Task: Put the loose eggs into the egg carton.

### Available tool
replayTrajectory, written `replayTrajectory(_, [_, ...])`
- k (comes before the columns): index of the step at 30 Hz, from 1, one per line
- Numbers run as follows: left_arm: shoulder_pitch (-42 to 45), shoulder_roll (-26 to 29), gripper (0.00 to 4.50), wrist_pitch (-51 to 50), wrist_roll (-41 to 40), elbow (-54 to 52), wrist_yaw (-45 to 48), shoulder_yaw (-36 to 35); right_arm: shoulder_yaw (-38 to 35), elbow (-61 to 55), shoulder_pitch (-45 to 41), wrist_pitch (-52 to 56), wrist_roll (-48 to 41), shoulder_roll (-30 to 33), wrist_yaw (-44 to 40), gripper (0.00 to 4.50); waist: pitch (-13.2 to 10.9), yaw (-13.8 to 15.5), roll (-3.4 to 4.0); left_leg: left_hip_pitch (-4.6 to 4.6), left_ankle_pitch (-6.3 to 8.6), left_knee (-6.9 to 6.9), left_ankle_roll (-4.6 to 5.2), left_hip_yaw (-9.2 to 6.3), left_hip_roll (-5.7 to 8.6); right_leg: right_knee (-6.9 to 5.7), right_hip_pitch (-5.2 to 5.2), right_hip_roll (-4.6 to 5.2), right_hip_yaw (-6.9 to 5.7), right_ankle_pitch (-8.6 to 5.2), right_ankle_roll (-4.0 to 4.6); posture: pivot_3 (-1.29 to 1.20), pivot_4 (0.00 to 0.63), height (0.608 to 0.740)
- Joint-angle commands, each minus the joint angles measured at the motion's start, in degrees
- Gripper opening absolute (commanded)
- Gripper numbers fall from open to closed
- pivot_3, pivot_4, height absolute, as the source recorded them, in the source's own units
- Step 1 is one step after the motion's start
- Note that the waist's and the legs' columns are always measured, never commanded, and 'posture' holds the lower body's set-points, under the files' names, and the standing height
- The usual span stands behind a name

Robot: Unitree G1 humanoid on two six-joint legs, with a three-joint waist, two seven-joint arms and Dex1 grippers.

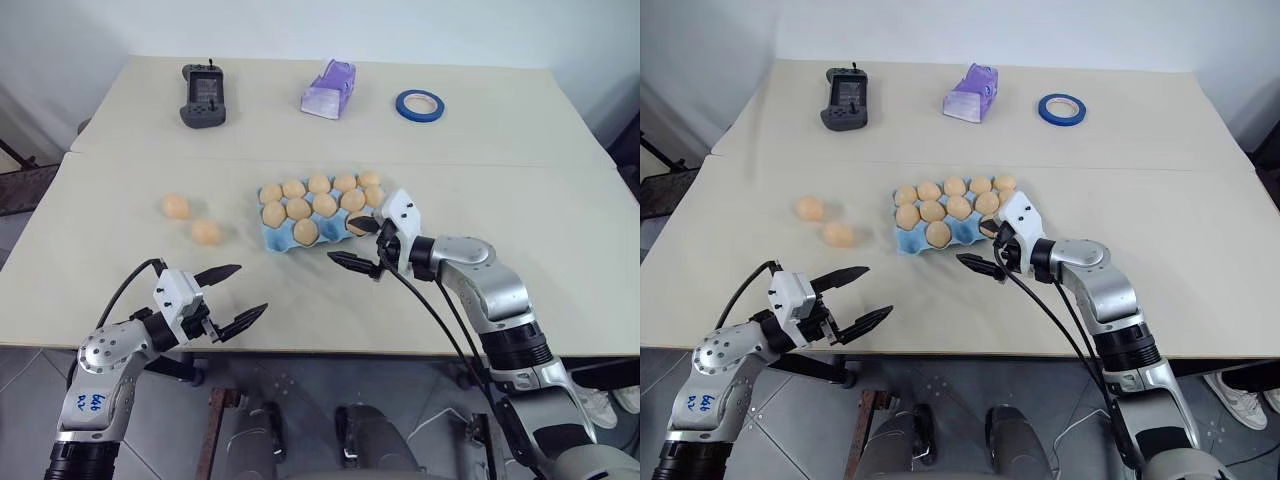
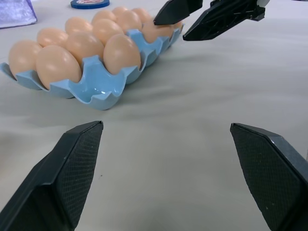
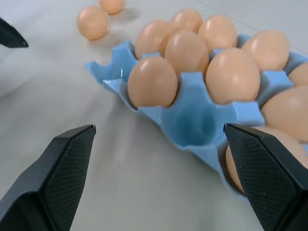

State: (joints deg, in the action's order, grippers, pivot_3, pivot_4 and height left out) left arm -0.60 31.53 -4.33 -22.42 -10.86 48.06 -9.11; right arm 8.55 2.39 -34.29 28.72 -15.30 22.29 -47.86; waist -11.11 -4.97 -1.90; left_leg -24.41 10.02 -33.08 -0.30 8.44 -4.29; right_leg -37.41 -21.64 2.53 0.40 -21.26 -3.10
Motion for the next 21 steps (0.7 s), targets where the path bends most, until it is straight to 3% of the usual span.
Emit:
replayTrajectory(1, [0.8,0.2,4.50,0.1,-1.0,-1.4,-0.1,-0.6,0.3,-2.9,-1.1,-0.7,-0.7,-2.2,1.0,4.47,0.0,0.0,0.00,0.00,0.00,0.00,0.00,0.00,0.00,0.00,-0.01,-0.01,0.00,0.00,0.00,0.00,0.150,0.740])
replayTrajectory(17, [0.7,-0.6,4.50,-0.3,-1.1,-3.9,-0.1,0.6,4.0,13.6,-11.1,-2.7,6.9,-12.0,8.1,4.47,0.0,0.0,0.00,-0.01,-0.01,0.02,-0.02,0.02,0.00,-0.01,-0.04,0.00,-0.01,0.00,0.00,0.00,0.150,0.740])
replayTrajectory(21, [0.3,-0.8,4.50,-0.2,-1.0,-4.3,-0.6,0.5,4.2,14.3,-11.4,-3.3,7.2,-13.0,8.0,3.20,0.0,-0.1,0.00,-0.01,-0.01,0.02,-0.02,0.02,0.00,-0.02,-0.04,0.00,-0.01,0.00,0.00,0.00,0.150,0.740])
